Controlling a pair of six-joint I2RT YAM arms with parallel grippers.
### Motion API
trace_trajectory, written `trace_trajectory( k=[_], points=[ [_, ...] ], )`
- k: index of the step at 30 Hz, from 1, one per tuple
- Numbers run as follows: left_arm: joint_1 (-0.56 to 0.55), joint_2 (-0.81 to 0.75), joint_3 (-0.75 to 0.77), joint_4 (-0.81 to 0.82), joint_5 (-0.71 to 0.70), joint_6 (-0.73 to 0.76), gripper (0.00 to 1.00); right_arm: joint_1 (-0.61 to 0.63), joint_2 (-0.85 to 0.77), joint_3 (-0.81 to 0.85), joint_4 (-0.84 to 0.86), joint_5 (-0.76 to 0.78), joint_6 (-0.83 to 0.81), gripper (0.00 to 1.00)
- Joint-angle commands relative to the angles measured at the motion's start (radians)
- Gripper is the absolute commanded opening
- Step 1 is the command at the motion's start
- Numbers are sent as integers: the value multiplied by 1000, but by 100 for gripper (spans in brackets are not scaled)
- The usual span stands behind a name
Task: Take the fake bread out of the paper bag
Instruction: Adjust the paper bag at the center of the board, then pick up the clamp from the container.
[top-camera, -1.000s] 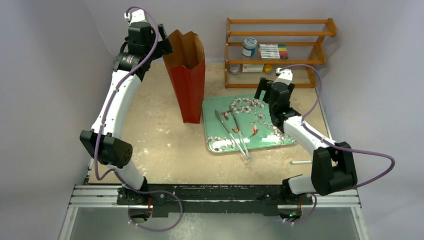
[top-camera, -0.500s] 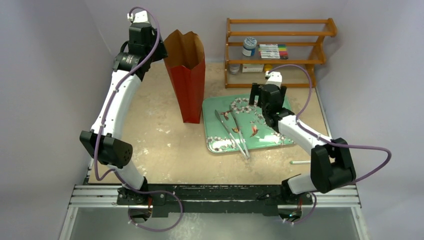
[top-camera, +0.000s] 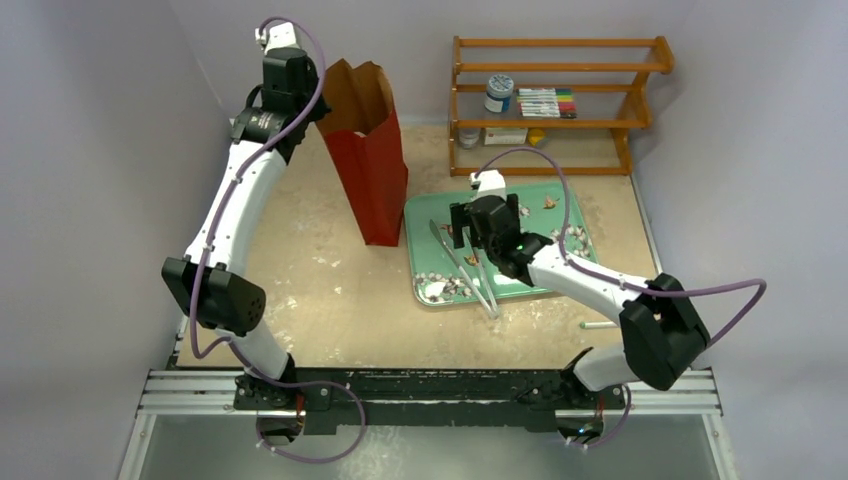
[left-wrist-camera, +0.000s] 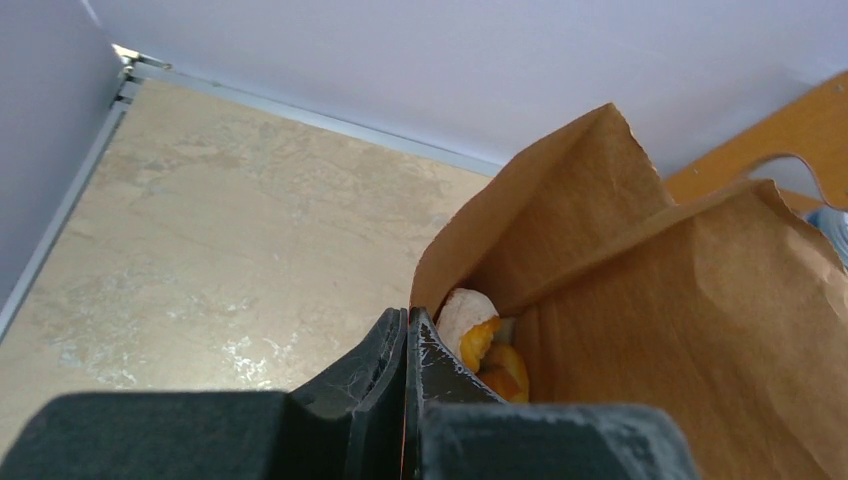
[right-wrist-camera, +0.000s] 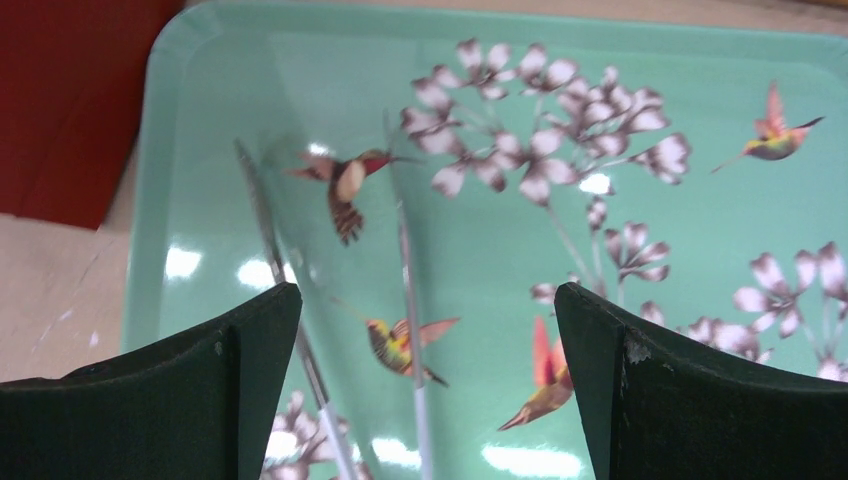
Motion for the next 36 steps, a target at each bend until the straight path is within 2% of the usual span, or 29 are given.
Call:
trace_trajectory(
  k=[1, 11, 18, 21, 28, 36],
  points=[
    [-5, -39, -31, 107, -139, -6, 0, 61, 28, -4, -54, 33, 75, 100],
    [-3, -88, 7, 331, -322, 5, 0, 114, 97, 11, -94, 53, 133, 100],
    [-3, -90, 74, 389, -412, 100, 0, 125, 128, 14, -100, 46, 137, 100],
    [-3, -135, -18, 428, -409, 147, 0, 128, 128, 5, -107, 46, 145, 100],
    [-3, -273, -403, 609, -308, 126, 0, 131, 136, -16, -114, 20, 182, 100],
    [-5, -380, -680, 687, -262, 108, 0, 131, 212, 6, -118, -1, 196, 100]
  ],
)
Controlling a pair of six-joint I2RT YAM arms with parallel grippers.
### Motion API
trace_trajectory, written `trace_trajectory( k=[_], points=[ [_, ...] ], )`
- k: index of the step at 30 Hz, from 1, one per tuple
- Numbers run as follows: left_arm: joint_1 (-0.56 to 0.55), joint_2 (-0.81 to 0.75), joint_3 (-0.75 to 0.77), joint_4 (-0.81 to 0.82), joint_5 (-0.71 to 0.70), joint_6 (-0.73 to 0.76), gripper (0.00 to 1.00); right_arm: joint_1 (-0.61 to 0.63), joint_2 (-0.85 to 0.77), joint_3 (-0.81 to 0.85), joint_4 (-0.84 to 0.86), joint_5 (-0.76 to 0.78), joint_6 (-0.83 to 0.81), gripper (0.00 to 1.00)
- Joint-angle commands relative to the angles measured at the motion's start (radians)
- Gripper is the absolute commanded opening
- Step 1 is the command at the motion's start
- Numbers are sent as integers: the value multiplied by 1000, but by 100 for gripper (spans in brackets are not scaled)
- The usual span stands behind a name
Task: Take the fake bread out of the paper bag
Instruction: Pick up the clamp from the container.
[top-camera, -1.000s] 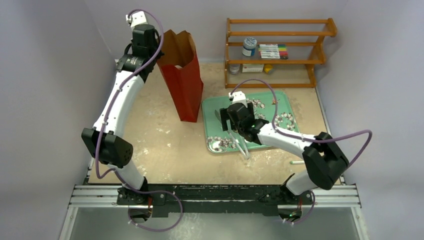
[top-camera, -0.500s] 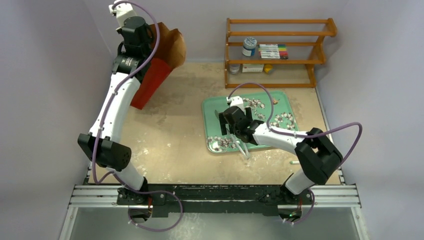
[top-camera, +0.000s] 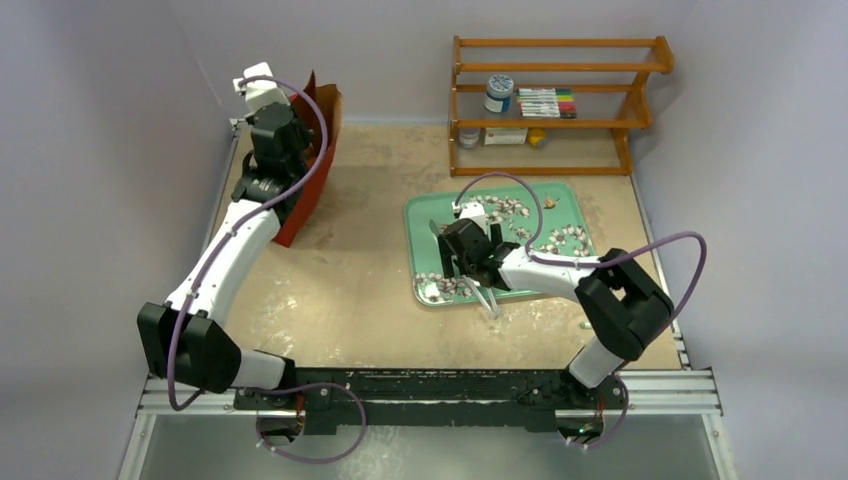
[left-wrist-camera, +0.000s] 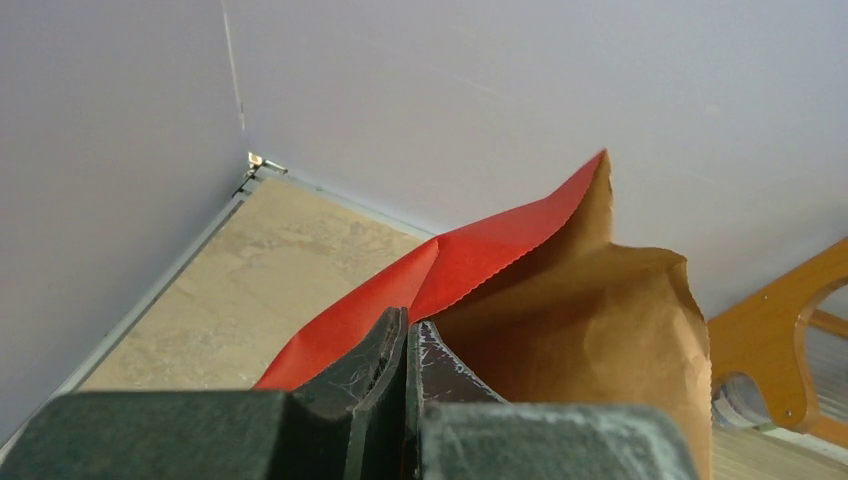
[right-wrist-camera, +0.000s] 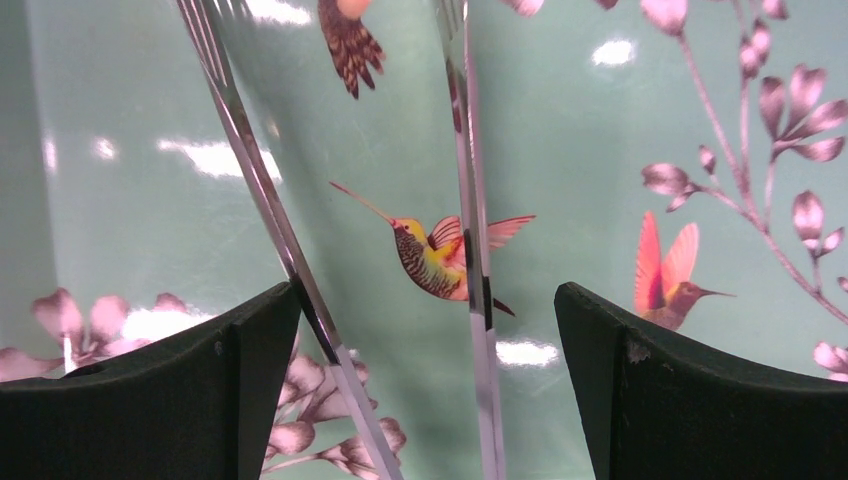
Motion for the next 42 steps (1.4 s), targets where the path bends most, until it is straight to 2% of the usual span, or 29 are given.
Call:
trace_trajectory(
  k=[1, 5, 9, 11, 18, 19, 24, 28, 31, 35, 42],
  points=[
    [2, -87, -99, 66, 18, -17, 0, 6, 32, 21, -5, -21, 32, 100],
    [2, -138, -167, 56, 30, -39, 0, 6, 35, 11, 1, -40, 58, 98],
    [2, -191, -223, 51, 43, -69, 0, 7, 3, -23, 18, -67, 80, 81],
    [1, -215, -248, 53, 61, -83, 0, 10, -21, -36, 22, -83, 92, 76],
    [-28, -263, -330, 57, 134, -189, 0, 55, -63, -39, -16, -71, 131, 74],
    [-40, -267, -343, 62, 134, -198, 0, 62, -65, -38, -20, -68, 137, 71],
    [-103, -273, -380, 64, 120, -225, 0, 84, -74, -36, -44, -77, 157, 59],
    [-162, -271, -402, 74, 92, -266, 0, 92, -82, -45, -59, -81, 177, 57],
    [-214, -258, -414, 68, 46, -278, 0, 99, -102, -55, -58, -85, 189, 49],
    [-234, -251, -444, 70, 10, -307, 0, 108, -103, -50, -57, -91, 188, 44],
    [-234, -259, -467, 66, -1, -296, 0, 137, -165, -11, -113, -48, 162, 42]
  ],
)
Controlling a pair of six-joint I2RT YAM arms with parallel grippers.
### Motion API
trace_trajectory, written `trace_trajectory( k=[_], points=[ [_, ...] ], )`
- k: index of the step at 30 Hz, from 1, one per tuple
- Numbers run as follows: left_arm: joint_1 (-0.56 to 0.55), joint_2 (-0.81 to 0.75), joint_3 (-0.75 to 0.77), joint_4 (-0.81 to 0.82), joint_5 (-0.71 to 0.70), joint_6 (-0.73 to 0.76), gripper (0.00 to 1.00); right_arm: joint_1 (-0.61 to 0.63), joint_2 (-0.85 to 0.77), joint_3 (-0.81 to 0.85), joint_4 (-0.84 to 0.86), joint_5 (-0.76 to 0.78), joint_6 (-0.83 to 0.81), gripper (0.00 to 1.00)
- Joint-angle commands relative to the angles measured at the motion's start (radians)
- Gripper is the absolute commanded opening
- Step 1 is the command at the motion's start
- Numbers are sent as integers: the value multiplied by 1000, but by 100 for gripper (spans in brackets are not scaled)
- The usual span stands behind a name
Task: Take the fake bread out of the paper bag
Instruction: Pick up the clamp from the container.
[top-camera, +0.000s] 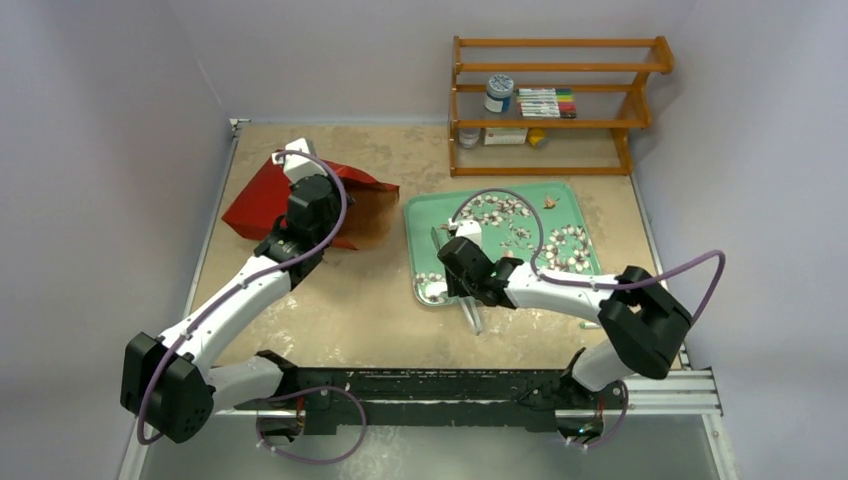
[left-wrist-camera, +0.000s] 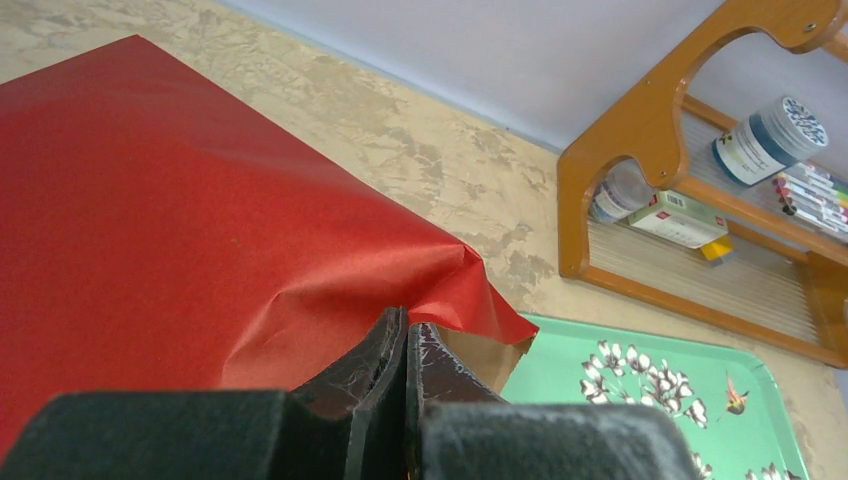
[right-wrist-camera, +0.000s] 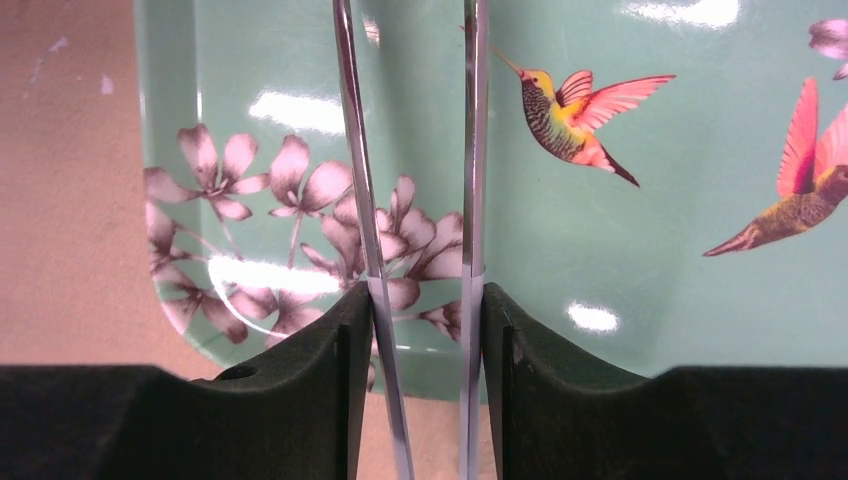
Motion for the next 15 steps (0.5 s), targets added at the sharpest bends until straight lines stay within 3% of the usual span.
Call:
trace_trajectory(
  k=[1, 15],
  points=[
    [2, -19, -5, -2, -46, -3, 0, 22, -95, 53, -40, 51, -10, 39],
    [2, -87, -43, -91, -27, 43, 0, 63, -288, 92, -136, 28, -70, 37]
  ],
)
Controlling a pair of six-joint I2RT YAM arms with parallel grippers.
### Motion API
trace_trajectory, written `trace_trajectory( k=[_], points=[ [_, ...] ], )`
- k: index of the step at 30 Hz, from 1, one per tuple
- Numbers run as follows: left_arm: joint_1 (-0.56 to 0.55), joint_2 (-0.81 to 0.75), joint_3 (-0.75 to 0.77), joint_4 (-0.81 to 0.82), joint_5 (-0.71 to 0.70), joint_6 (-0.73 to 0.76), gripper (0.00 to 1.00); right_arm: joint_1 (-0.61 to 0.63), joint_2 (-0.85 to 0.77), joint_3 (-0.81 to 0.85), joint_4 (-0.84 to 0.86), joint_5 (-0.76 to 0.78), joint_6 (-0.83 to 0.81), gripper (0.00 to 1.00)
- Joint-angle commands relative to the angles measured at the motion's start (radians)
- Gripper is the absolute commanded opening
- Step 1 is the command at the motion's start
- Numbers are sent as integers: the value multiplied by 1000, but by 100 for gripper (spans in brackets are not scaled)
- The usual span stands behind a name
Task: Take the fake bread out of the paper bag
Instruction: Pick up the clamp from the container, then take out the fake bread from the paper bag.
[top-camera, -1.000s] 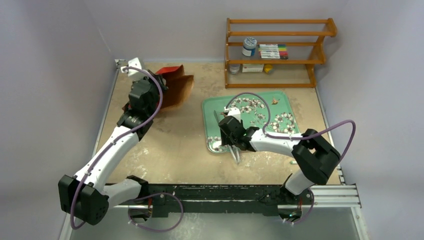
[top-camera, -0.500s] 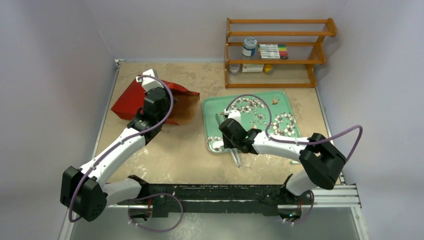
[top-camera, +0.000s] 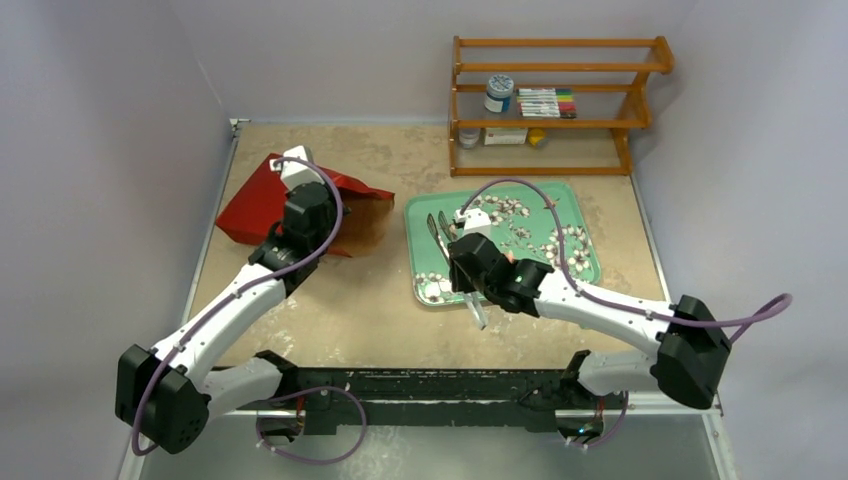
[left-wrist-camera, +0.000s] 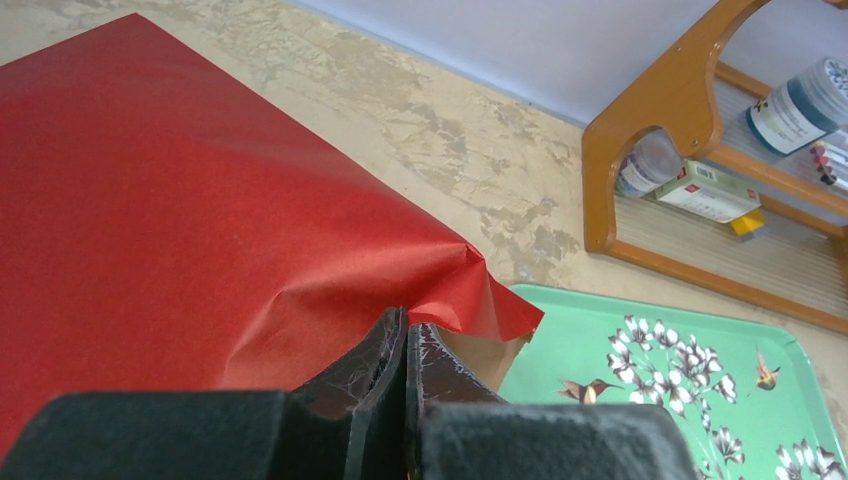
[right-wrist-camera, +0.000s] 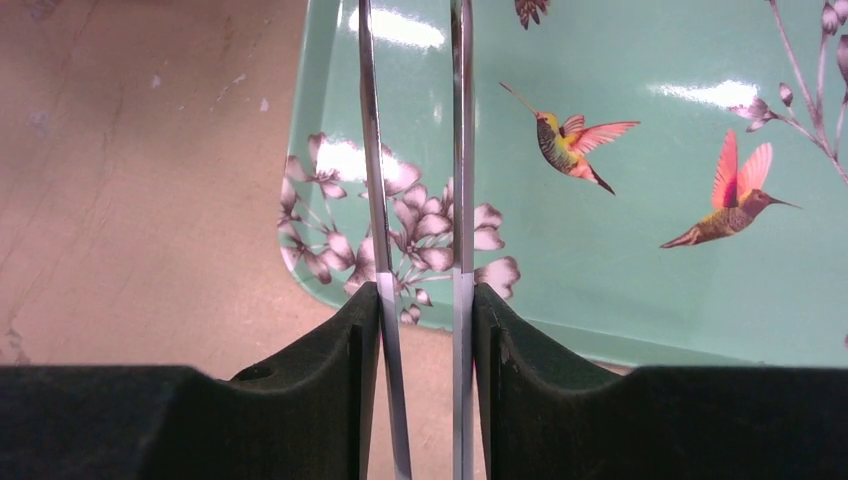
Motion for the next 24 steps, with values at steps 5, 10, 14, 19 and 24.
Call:
trace_trajectory(
  k=[5, 10, 14, 19, 24],
  points=[
    [1, -24, -13, -32, -12, 39, 0, 54, -86, 98, -69, -18, -57, 38],
    [2, -16, -22, -32, 7, 27, 0, 98, -78, 125, -81, -64, -84, 39],
    [2, -22, -34, -27, 19, 12, 0, 116, -54, 175, -61, -99, -93, 39],
    [2, -27, -40, -34, 29, 11, 0, 135, -4, 208, -31, -139, -103, 39],
    [2, -29, -34, -41, 26, 19, 0, 155, 47, 231, -8, -167, -112, 39]
  ],
)
